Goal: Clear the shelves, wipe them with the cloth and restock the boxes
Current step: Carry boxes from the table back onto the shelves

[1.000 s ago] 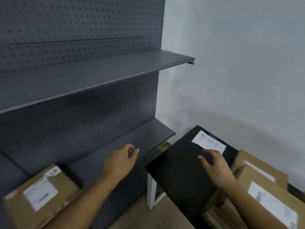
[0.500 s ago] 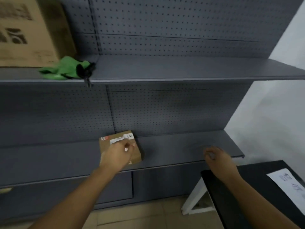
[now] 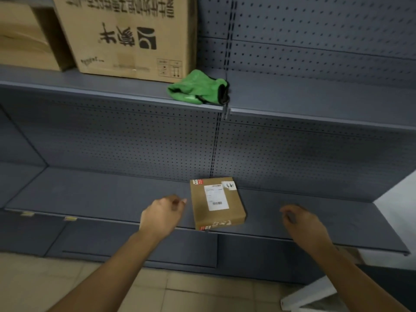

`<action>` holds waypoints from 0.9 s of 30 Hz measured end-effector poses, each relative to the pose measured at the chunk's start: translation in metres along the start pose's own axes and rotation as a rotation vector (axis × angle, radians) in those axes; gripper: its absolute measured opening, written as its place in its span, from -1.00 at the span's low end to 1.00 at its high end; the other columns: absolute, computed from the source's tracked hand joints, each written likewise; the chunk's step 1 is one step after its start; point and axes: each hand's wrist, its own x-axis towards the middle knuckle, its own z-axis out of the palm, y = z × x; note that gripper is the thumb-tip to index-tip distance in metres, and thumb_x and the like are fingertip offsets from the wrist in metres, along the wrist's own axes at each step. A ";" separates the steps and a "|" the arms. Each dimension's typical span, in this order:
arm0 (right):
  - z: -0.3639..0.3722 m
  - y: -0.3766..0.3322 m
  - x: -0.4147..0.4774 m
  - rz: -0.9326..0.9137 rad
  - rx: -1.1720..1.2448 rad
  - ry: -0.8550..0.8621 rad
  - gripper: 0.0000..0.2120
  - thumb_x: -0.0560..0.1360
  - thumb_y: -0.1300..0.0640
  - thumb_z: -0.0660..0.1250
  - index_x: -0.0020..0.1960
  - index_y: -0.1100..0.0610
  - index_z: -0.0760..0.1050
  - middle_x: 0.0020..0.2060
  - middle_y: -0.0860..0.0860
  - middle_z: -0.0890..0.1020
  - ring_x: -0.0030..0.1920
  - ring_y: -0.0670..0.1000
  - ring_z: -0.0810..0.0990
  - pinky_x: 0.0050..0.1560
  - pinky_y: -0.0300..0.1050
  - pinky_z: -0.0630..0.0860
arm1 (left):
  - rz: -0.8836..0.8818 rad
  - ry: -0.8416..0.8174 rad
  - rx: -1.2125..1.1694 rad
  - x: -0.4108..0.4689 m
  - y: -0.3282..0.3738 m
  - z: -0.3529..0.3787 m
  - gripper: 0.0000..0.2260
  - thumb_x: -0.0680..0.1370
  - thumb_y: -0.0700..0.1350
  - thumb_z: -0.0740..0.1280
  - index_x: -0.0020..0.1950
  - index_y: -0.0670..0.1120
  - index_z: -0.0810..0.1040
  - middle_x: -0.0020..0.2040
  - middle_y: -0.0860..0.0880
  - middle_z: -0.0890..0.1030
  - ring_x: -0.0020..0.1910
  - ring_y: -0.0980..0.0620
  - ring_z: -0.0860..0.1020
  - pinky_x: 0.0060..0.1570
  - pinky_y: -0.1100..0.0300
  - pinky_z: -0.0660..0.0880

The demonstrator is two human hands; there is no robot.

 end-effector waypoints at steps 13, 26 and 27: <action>0.065 -0.032 0.058 0.037 -0.014 -0.071 -0.70 0.65 -0.03 0.25 0.36 -0.04 0.50 0.28 0.04 0.57 0.11 0.15 0.62 0.08 0.09 0.58 | -0.046 -0.057 0.002 0.058 -0.047 0.038 -0.70 0.65 0.21 0.17 0.04 0.01 0.52 0.00 -0.02 0.65 0.03 -0.14 0.62 -0.15 0.10 0.43; 0.156 0.003 0.154 0.105 0.044 -0.233 -0.59 0.66 -0.08 0.22 0.47 -0.03 0.38 0.40 0.03 0.49 0.28 0.14 0.55 0.18 0.04 0.53 | -0.307 -0.216 -0.181 0.124 -0.054 0.161 -0.48 0.63 0.28 0.14 0.47 0.00 0.33 0.38 -0.08 0.54 0.30 -0.14 0.54 0.24 -0.03 0.48; 0.162 0.006 0.160 0.109 0.041 -0.248 -0.57 0.66 -0.09 0.22 0.49 -0.03 0.36 0.41 0.04 0.48 0.29 0.14 0.55 0.18 0.03 0.54 | -0.322 -0.226 -0.204 0.129 -0.055 0.171 -0.47 0.63 0.28 0.14 0.49 -0.01 0.31 0.40 -0.09 0.52 0.31 -0.15 0.53 0.25 -0.03 0.47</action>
